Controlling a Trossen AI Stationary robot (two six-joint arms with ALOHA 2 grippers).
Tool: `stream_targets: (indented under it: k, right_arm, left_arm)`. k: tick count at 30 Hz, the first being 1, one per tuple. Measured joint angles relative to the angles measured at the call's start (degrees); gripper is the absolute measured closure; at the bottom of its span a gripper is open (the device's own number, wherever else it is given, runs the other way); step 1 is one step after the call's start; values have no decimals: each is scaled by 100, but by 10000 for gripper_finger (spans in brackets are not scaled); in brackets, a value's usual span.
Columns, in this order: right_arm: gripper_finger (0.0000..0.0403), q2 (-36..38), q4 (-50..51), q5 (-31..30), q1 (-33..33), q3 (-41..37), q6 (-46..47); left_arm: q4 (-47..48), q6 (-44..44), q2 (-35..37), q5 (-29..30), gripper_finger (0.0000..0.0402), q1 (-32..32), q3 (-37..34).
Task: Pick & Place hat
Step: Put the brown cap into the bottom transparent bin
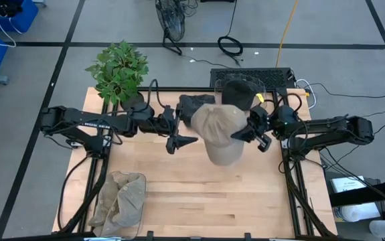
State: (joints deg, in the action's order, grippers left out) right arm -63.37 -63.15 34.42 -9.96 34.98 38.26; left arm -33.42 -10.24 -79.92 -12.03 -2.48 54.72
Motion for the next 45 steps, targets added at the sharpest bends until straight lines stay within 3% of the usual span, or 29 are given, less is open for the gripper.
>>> stream_targets:
  k: [12,20,26,32,39,45]
  right_arm:
    - [403,-55,595,-889,-146,-4,-252]
    - [403,-312,567,-893,-46,-4,-342]
    - [403,-377,508,-712,-44,-4,-340]
    - [403,-348,475,-540,-45,-4,-339]
    - [403,-348,1009,-403,-54,-4,-318]
    - [400,-345,1447,-400,-54,-4,-306]
  left_arm:
    - [-116,-210,-4,100,39,4,0]
    - [-117,-143,-168,516,39,5,57]
    - [613,-147,-830,457,54,108,790]
    - [1841,82,-1081,418,159,103,1735]
    - [2359,134,-1027,402,369,52,1976]
    - [2622,129,-1016,510,393,184,1976]
